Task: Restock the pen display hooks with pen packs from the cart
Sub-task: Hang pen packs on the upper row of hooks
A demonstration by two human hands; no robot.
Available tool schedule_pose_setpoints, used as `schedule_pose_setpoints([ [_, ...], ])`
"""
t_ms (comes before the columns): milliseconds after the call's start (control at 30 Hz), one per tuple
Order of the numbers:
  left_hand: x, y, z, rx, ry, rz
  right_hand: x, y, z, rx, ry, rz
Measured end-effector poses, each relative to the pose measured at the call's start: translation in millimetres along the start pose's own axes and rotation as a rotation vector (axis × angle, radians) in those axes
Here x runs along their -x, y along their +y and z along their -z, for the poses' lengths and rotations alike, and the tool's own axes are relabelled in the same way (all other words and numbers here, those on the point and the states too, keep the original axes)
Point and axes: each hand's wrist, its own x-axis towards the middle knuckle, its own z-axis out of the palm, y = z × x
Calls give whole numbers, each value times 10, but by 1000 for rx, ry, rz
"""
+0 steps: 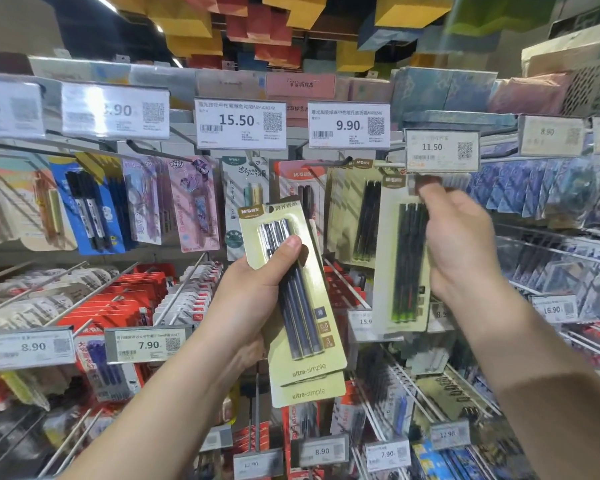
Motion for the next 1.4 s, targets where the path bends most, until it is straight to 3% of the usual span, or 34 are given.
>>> schedule_pose_setpoints([
  [233,32,58,-27,17,-5,15,-324,-74,-38,26,108,115],
  [433,32,77,-19,9,5,23,-434,32,17,58,19,59],
  [600,15,76,4,20,9,24,-426,51,41,-88,-40,110],
  [867,22,97,-5,22,-6,31,-463,12,65,-200,-53,43],
  [1400,12,114,16,17,3,39,-681,99,-89,-57,-65,-64],
])
